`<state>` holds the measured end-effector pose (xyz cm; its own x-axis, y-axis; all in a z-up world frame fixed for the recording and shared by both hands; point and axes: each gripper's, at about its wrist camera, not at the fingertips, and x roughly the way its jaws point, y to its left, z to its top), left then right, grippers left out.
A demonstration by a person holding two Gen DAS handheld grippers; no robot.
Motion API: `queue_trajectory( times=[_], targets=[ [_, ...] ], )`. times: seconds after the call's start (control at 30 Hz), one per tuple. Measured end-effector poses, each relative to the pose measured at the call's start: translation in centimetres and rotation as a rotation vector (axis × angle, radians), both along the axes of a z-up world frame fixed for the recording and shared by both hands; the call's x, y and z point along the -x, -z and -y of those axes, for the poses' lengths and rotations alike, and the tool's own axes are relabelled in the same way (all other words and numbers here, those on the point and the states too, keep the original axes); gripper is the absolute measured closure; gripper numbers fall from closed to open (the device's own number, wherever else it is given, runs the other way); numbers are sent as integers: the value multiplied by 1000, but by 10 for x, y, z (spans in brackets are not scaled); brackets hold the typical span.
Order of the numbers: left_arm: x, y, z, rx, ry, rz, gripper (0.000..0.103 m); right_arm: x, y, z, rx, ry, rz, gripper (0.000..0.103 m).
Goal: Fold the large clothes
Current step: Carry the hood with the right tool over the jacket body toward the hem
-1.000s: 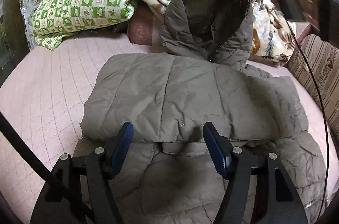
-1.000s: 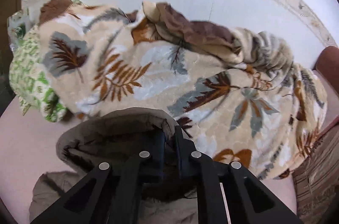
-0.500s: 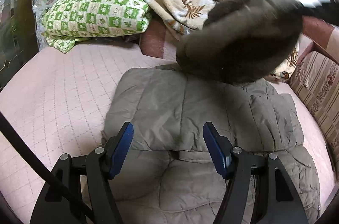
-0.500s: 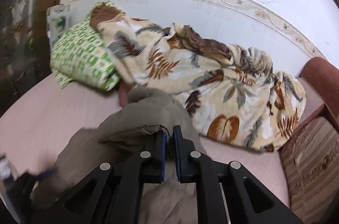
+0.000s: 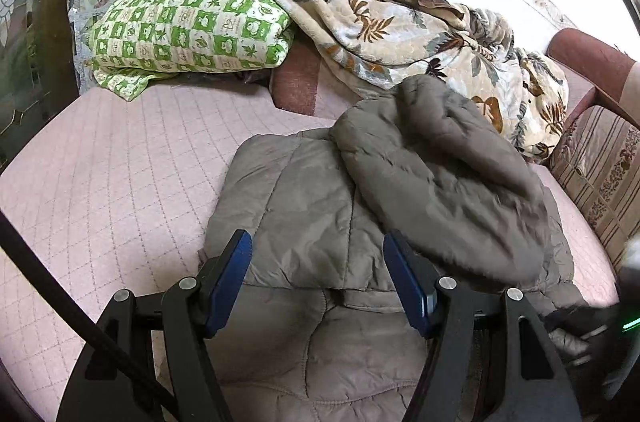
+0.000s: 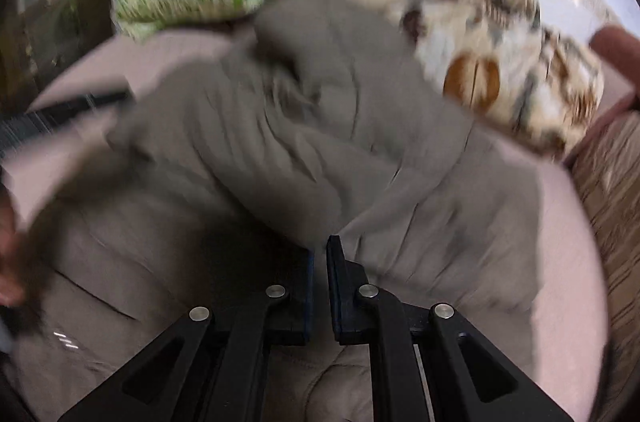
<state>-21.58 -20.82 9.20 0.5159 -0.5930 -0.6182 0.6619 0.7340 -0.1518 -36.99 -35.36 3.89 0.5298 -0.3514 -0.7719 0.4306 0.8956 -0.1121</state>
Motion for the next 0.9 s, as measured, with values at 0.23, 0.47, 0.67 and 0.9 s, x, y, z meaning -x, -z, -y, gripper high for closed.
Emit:
queue_trajectory(
  times=[0.23, 0.47, 0.67, 0.9],
  targets=[
    [-2, 2, 2, -1, -1, 0, 36, 2, 10, 1, -75, 3, 28, 101],
    [-11, -10, 14, 6, 15, 26, 35, 5, -71, 15, -84, -11, 231, 100],
    [-22, -13, 47, 28, 25, -9, 35, -33, -102, 76, -144, 104, 360, 100],
    [-12, 18, 84, -84, 66, 19, 35, -73, -45, 86, -275, 102, 278, 100]
  ],
)
